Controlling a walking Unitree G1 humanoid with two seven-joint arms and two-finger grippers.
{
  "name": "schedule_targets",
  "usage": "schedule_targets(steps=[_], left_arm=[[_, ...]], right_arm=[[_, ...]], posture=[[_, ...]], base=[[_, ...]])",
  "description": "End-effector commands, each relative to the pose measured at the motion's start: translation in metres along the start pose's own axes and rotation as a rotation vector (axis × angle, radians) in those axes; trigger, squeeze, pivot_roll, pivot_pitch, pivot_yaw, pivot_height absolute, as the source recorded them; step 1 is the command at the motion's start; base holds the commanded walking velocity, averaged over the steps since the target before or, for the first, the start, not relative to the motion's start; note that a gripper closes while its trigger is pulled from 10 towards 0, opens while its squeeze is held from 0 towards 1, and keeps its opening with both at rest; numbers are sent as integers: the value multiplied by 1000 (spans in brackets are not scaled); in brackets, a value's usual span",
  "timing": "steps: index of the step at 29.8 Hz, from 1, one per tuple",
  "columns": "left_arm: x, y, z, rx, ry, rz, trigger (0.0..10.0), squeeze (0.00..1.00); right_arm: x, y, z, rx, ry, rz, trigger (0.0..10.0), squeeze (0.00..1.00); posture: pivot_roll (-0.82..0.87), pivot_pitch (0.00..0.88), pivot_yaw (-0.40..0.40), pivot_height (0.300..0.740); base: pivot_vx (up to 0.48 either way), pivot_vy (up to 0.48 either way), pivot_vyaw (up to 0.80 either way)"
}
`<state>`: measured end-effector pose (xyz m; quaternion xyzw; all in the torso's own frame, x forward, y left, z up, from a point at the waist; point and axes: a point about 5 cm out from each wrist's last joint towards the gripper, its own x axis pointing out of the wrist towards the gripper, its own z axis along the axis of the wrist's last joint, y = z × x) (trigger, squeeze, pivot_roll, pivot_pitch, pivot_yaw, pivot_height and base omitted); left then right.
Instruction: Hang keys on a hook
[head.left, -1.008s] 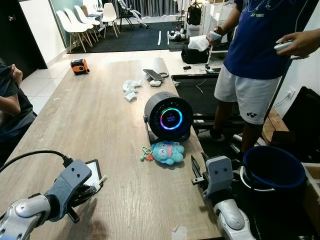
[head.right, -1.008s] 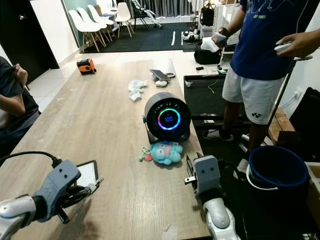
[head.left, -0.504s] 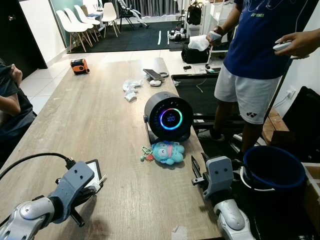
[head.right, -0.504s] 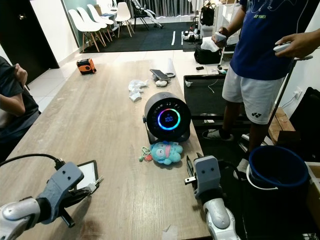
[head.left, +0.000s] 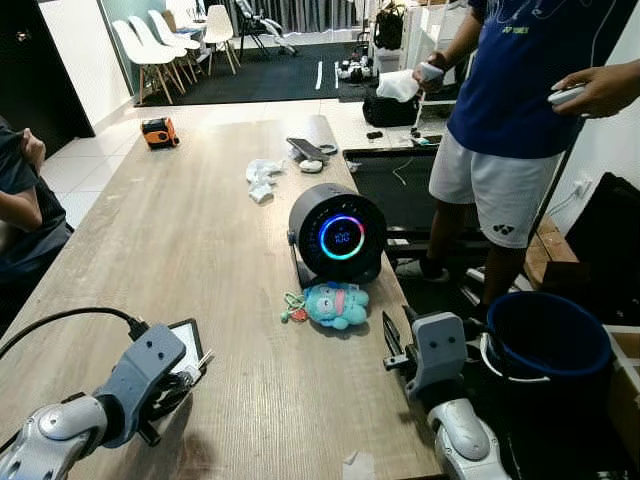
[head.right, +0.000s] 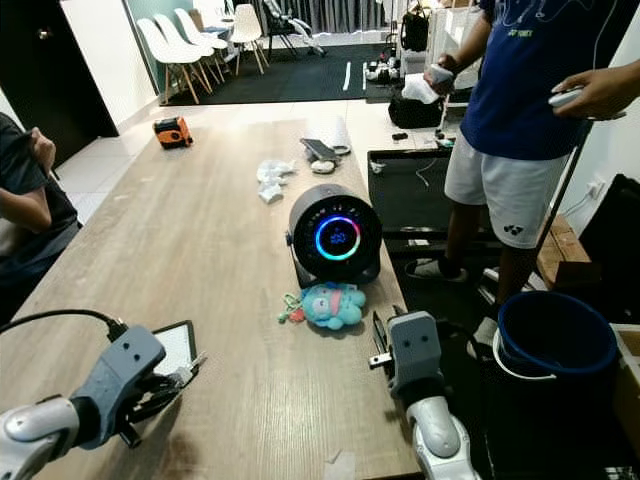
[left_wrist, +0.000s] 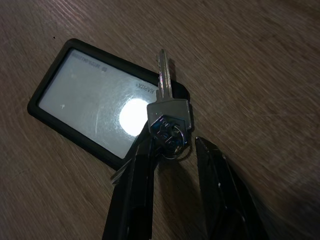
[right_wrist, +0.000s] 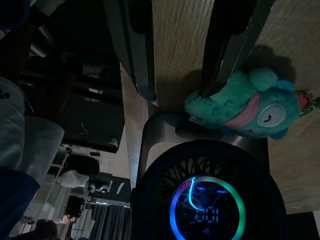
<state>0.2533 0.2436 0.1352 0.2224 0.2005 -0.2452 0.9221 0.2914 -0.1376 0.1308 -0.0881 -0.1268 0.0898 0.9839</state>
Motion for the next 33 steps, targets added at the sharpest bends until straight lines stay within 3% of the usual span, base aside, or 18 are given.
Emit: schedule_targets(steps=[1, 5, 6, 7, 8, 9, 13, 14, 16, 17, 23, 24, 25, 28, 29, 30, 31, 33], left_arm=[[0, -3, -9, -6, 30, -12, 4549, 0], [1, -4, -10, -7, 33, -14, 4000, 0], [1, -4, -10, -7, 34, -13, 2745, 0], [1, -4, -10, -7, 34, -13, 2745, 0], [1, -4, -11, -9, 36, -11, 1176, 0], [2, -4, -11, -10, 36, -9, 667, 0], [2, -2, -11, -11, 35, 2, 39, 0], [2, 0, -10, -9, 32, 17, 1490, 0], [1, 2, -9, -7, 29, 28, 1490, 0], [2, 10, -4, -14, 4, 83, 10000, 0], [-2, 24, 24, -137, -161, 140, 10000, 0], [-8, 26, 47, -253, -285, 82, 10000, 0], [-10, 26, 54, -286, -325, 57, 10000, 0], [-12, 25, 59, -304, -348, 41, 10000, 0], [-13, 25, 74, -372, -429, 20, 10000, 0], [-13, 25, 74, -372, -429, 20, 10000, 0], [-9, 28, 90, -488, -504, 63, 10000, 0], [-3, 31, 93, -553, -500, 110, 10000, 0]], right_arm=[[-2, 2, -2, 3, 14, 3, 10000, 0], [-2, 2, -2, 3, 13, 2, 10000, 0], [-2, 2, -2, 3, 13, 2, 10000, 0], [-2, 2, -2, 3, 13, 2, 10000, 0], [-2, 1, -2, 3, 13, 2, 10000, 0], [-2, 1, -2, 3, 13, 1, 10000, 0], [-2, 1, -2, 2, 13, 1, 10000, 0], [-2, 1, -2, 2, 12, 1, 10000, 0], [-2, 1, -2, 2, 12, 1, 10000, 0], [-1, 1, -2, 2, 12, 2, 10000, 0], [-1, 2, -2, 3, 10, 4, 10000, 0], [0, 2, -1, 2, 8, 5, 10000, 0], [0, 2, -1, 1, 7, 5, 10000, 0], [0, 2, -1, 1, 7, 5, 10000, 0], [0, 1, -1, 0, 7, 4, 10000, 0], [0, 1, -1, 0, 7, 4, 10000, 0], [1, 1, -1, -1, 6, 5, 10000, 0], [1, 1, -1, -1, 6, 5, 10000, 0]], posture=[[69, 161, 100, 740], [68, 160, 101, 740], [67, 160, 101, 740], [67, 160, 101, 740], [68, 159, 100, 740], [68, 159, 100, 740], [67, 159, 101, 740], [68, 157, 101, 740], [68, 157, 101, 740], [68, 157, 101, 740], [68, 154, 100, 740], [68, 153, 100, 740], [68, 153, 100, 740], [68, 153, 100, 740], [66, 145, 101, 740], [66, 145, 101, 740], [66, 145, 101, 740], [63, 140, 100, 740]], base=[[0, 0, 0], [0, 0, 0], [0, 0, 0], [0, 0, 0], [0, 0, 0], [0, 0, 0], [0, 0, 0], [0, 0, 0], [0, 0, 0], [0, 0, 0], [0, 0, 0], [0, 0, 0], [0, 0, 0], [0, 0, 0], [0, 0, 0], [0, 0, 0], [0, 0, 0], [0, 0, 0]])
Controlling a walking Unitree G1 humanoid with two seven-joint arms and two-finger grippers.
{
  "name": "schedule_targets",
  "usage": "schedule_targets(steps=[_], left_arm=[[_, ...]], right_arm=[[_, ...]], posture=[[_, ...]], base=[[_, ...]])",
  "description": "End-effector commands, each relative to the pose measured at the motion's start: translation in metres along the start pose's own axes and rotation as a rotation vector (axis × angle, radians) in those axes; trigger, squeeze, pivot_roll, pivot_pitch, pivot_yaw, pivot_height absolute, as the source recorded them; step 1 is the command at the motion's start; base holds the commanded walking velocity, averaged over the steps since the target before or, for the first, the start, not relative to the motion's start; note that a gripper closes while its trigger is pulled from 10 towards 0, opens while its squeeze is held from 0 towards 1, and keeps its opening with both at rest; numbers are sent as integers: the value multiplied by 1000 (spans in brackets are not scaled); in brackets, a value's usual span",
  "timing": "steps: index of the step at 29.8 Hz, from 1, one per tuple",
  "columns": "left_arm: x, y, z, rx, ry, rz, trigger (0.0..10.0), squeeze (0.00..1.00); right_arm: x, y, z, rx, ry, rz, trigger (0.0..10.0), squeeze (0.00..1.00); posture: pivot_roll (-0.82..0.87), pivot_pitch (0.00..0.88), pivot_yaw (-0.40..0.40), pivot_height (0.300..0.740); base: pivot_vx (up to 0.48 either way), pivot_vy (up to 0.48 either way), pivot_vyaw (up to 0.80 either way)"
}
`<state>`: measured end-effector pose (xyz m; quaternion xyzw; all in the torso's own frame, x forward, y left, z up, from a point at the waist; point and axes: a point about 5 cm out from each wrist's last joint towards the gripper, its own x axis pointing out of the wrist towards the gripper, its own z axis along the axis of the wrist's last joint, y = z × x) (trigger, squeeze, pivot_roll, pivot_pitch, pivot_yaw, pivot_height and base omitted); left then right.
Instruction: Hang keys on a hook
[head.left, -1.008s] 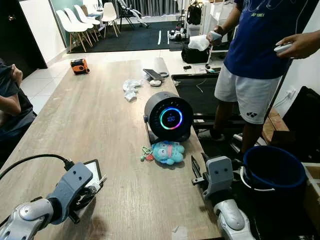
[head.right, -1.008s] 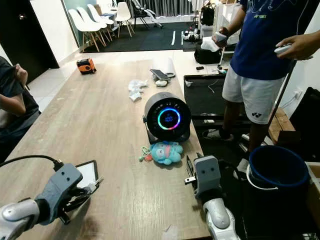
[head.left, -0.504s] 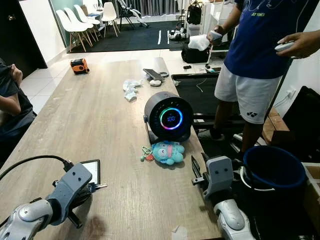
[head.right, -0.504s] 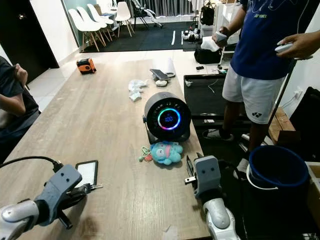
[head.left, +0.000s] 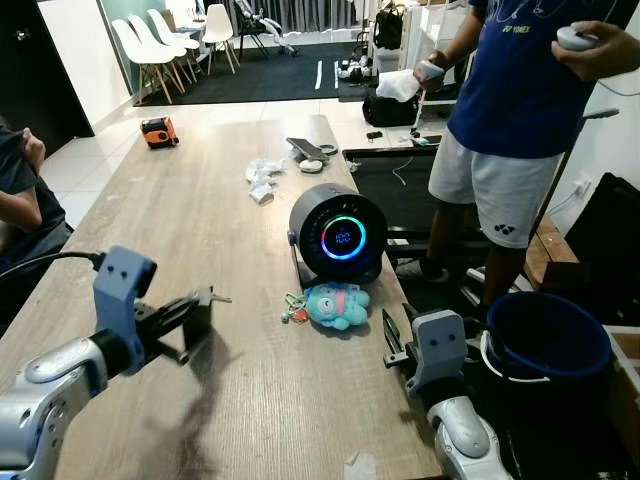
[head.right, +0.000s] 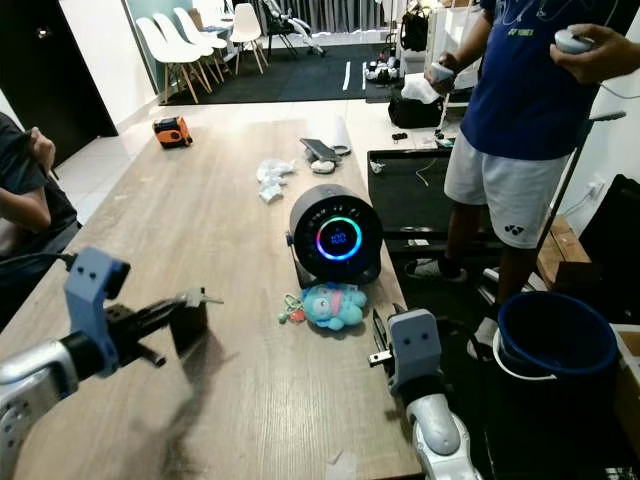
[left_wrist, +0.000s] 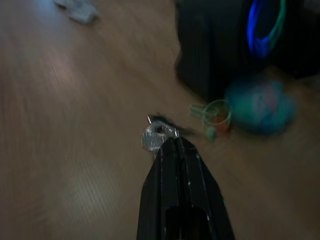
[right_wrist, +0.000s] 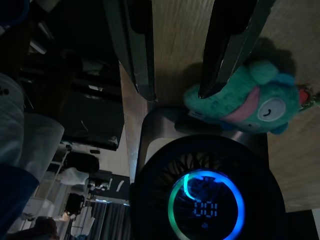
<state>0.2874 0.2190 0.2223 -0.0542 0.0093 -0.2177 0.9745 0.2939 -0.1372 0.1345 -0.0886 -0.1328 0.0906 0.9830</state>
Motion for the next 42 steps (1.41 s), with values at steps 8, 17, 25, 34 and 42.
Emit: schedule_targets(steps=[8, 17, 25, 34, 42], left_arm=[[26, 2, 38, 41, -178, 344, 10000, 0], [34, -9, 65, 157, -298, 410, 10000, 0], [45, -11, 70, 110, -303, 431, 10000, 0], [43, -16, 57, 173, -325, 482, 10000, 0], [43, -33, 50, 267, -374, 513, 10000, 0]], right_arm=[[-2, 2, -4, -1, 17, 3, 10000, 0], [-2, 4, -5, 2, 19, 4, 10000, 0], [-3, 4, -5, 4, 22, -1, 10000, 0], [-2, 6, -3, 16, 11, -5, 10000, 0], [2, 7, 8, 37, -31, -50, 10000, 0]], posture=[[57, 135, 99, 740], [53, 136, 98, 740], [47, 138, 101, 740], [53, 136, 96, 740], [48, 131, 96, 740]], base=[[0, 0, 0], [0, 0, 0], [0, 0, 0], [0, 0, 0], [0, 0, 0]])
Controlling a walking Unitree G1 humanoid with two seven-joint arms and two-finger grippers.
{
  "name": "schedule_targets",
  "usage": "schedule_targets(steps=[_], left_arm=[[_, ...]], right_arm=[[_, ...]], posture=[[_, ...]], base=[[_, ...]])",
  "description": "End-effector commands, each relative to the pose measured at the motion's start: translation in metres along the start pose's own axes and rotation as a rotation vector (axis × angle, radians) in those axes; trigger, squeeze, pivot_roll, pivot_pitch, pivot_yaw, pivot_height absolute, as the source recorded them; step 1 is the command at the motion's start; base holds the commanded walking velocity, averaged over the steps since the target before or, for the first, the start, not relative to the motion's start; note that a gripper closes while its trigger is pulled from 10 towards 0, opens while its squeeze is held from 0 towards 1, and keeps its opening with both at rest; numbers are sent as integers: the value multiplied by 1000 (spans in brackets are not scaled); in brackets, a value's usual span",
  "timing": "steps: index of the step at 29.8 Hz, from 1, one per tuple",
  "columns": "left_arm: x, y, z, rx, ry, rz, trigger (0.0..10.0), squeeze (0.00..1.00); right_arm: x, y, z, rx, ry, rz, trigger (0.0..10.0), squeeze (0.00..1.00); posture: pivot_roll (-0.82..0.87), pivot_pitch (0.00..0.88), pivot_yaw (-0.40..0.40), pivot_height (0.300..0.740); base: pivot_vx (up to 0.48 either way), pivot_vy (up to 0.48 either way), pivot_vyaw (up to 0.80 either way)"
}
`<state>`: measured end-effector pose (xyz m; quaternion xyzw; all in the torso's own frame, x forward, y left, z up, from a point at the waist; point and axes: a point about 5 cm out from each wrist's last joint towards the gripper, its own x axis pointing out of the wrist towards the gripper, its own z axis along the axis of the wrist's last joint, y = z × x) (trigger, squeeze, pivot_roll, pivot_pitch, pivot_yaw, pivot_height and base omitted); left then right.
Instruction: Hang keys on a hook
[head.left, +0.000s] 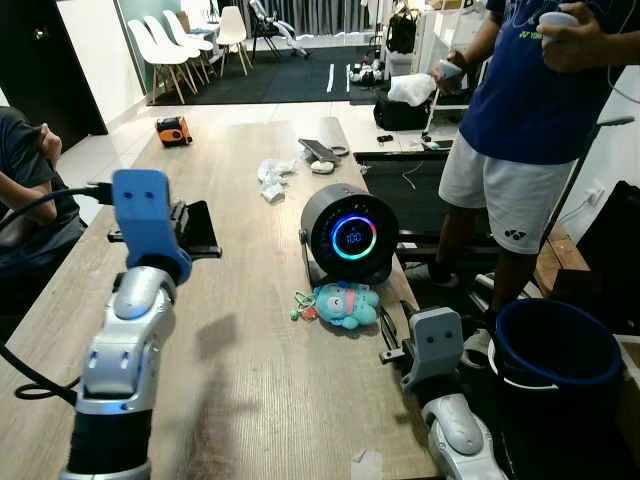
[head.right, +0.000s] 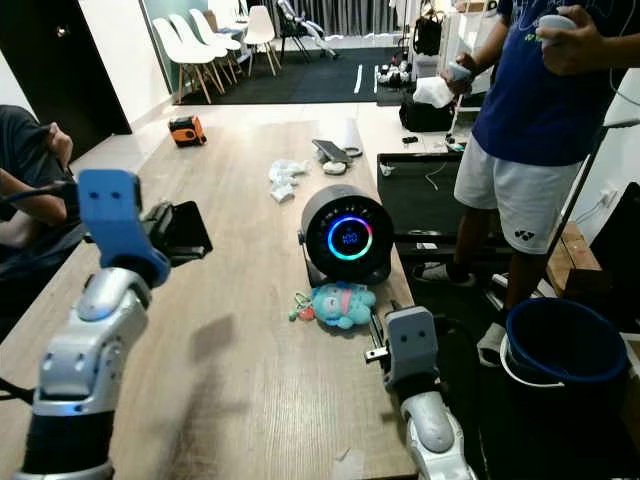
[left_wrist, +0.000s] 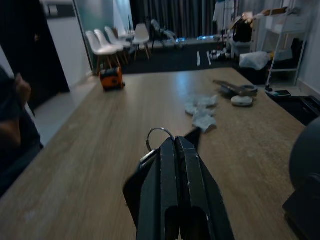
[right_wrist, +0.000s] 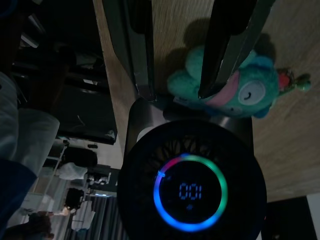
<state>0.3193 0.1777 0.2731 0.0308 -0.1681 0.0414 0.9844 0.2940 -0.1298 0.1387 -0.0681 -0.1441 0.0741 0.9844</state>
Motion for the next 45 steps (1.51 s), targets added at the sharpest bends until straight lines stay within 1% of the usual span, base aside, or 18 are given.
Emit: schedule_targets(steps=[1, 2, 7, 10, 16, 21, 22, 24, 25, 31, 33, 34, 35, 38, 40, 41, 42, 45], left_arm=[[-5, -2, 2, -1, -25, 20, 10000, 0], [-5, -2, 1, -16, -18, 27, 10000, 0], [-8, -1, -3, -18, -2, 47, 10000, 0], [-10, -4, -10, 4, 20, 43, 10000, 0], [-12, -10, -16, 23, 33, 26, 10000, 0], [-14, -12, -21, 38, 55, -1, 10000, 0], [-15, -11, -26, 72, 91, -3, 10000, 0], [-15, -10, -28, 79, 101, -9, 10000, 0], [-15, -13, -31, 102, 134, -57, 10000, 0], [-15, -15, -31, 112, 143, -96, 10000, 0], [-12, -17, -28, 51, 140, -105, 10000, 0], [-12, -17, -28, 51, 140, -105, 10000, 0], [-10, -20, -23, 0, 125, -107, 10000, 0], [-9, -21, -22, -8, 120, -108, 10000, 0], [-8, -23, -20, -20, 113, -114, 10000, 0], [-8, -23, -20, -20, 113, -114, 10000, 0], [-7, -26, -19, -45, 103, -104, 10000, 0], [-7, -26, -18, -69, 97, -85, 10000, 0]], right_arm=[[0, 0, 5, 6, -14, -20, 10000, 0], [0, -1, 6, 8, -18, -27, 10000, 0], [1, -3, 11, 30, -31, -60, 10000, 0], [5, -7, 16, 59, -43, -97, 10000, 0], [5, -4, 16, 64, -47, -98, 10000, 0], [4, -1, 16, 67, -47, -94, 10000, 0], [5, 0, 15, 65, -39, -84, 10000, 0], [5, 0, 14, 64, -37, -77, 10000, 0], [5, 3, 14, 36, -41, -54, 10000, 0], [4, 7, 13, 53, -36, -53, 10000, 0], [3, 5, 13, 46, -36, -58, 10000, 0], [3, 5, 13, 46, -36, -58, 10000, 0], [2, 1, 13, 32, -32, -55, 10000, 0], [1, 0, 12, 23, -29, -50, 10000, 0], [2, -4, 13, 10, -28, -44, 10000, 0], [2, -4, 13, 10, -28, -44, 10000, 0], [5, -9, 14, -11, -31, -30, 10000, 0], [10, -12, 17, -26, -37, -11, 10000, 0]], posture=[[47, 128, 97, 740], [45, 127, 98, 740], [43, 124, 101, 740], [43, 120, 101, 740], [46, 117, 102, 740], [50, 118, 103, 740], [56, 116, 101, 740], [60, 114, 100, 740], [65, 114, 102, 740], [65, 114, 116, 740], [45, 116, 111, 740], [45, 116, 111, 740], [37, 118, 102, 740], [37, 118, 102, 740], [17, 117, 74, 740], [17, 117, 74, 740], [2, 112, 33, 740], [2, 111, 21, 740]], base=[[0, 0, 0], [0, 0, 0], [0, 0, 0], [0, 0, 0], [0, 0, 0], [0, 0, 0], [0, 0, 0], [0, 0, 0], [0, 0, 0], [0, 0, 0], [0, 0, 0], [0, 0, 0], [0, 0, 0], [0, 0, 0], [0, 0, 0], [0, 0, 0], [0, 0, 0], [0, 0, 0]])
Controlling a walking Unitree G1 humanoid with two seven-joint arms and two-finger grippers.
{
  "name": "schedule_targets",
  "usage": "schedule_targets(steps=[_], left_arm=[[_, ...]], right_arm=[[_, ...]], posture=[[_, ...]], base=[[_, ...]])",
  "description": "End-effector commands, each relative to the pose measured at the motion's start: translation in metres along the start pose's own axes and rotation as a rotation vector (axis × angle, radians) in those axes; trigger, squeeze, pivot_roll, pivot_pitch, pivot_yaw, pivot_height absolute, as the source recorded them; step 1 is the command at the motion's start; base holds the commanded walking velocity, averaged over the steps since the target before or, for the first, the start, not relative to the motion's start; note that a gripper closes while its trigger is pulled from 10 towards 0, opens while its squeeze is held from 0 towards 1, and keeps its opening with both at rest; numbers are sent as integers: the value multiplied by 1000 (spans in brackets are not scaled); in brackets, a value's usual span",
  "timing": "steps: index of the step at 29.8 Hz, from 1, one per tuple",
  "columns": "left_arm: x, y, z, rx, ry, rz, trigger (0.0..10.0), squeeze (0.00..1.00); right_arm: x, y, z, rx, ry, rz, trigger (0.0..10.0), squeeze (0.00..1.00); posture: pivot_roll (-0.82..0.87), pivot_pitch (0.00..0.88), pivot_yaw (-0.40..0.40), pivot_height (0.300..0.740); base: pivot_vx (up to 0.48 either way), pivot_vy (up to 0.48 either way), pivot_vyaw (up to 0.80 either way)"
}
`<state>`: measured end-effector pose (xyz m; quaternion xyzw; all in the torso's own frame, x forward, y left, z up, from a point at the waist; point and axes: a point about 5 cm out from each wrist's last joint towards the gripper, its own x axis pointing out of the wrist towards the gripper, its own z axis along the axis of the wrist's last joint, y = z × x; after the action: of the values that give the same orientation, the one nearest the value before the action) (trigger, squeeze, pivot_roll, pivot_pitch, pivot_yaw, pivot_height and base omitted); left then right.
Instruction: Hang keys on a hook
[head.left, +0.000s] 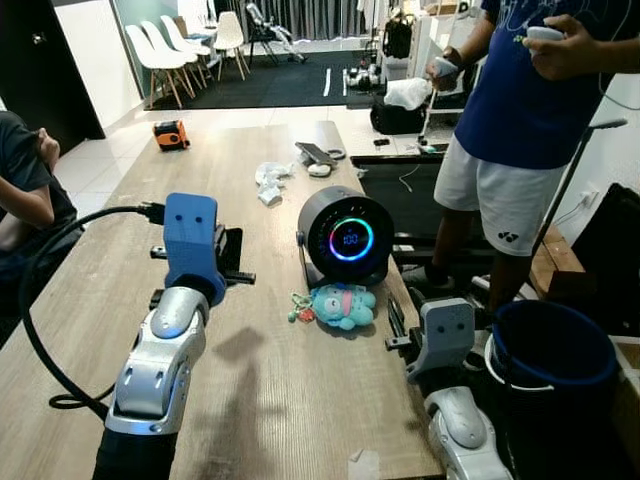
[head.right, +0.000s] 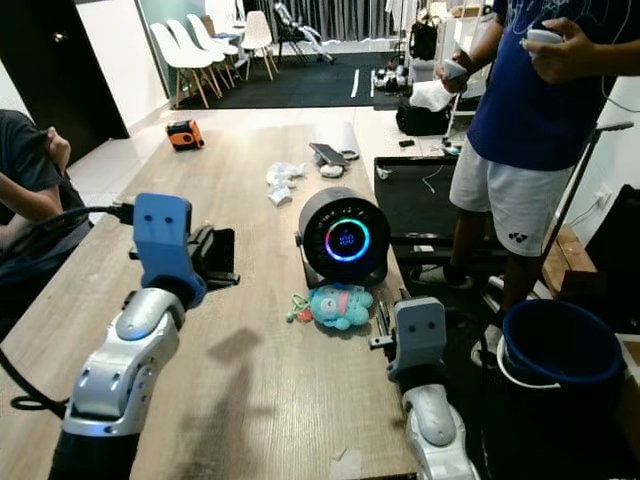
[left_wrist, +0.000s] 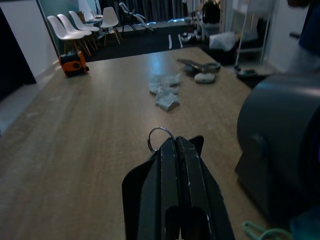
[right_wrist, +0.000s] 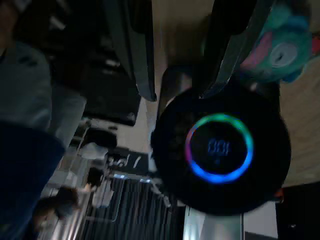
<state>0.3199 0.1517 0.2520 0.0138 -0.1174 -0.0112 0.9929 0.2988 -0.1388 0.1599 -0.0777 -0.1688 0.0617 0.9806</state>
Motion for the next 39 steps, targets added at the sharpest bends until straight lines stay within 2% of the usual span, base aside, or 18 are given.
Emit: schedule_targets(steps=[1, 7, 13, 25, 30, 39], left_arm=[[0, 1, 0, -29, -7, 23, 10000, 0], [-2, 0, 1, -54, -18, 56, 10000, 0], [-4, 0, 2, -48, -29, 71, 10000, 0], [-9, 5, -2, -4, -15, 89, 10000, 0], [-9, 5, -1, -12, -18, 89, 10000, 0], [-9, 6, -1, 24, -20, 88, 10000, 0]], right_arm=[[3, 1, 0, -2, 8, 25, 10000, 0], [6, 2, 2, -8, 7, 65, 10000, 0], [10, 5, 3, -6, 3, 90, 10000, 0], [12, 16, 1, -5, 2, 119, 10000, 0], [12, 18, 0, 2, 3, 117, 10000, 0], [12, 21, -2, 10, 7, 112, 10000, 0]], posture=[[2, 112, 10, 740], [6, 112, -36, 740], [17, 114, -51, 740], [56, 115, -36, 740], [61, 115, -29, 740], [72, 118, -18, 740]], base=[[0, 0, 0], [0, 0, 0], [0, 0, 0], [0, 0, 0], [0, 0, 0], [0, 0, 0]])
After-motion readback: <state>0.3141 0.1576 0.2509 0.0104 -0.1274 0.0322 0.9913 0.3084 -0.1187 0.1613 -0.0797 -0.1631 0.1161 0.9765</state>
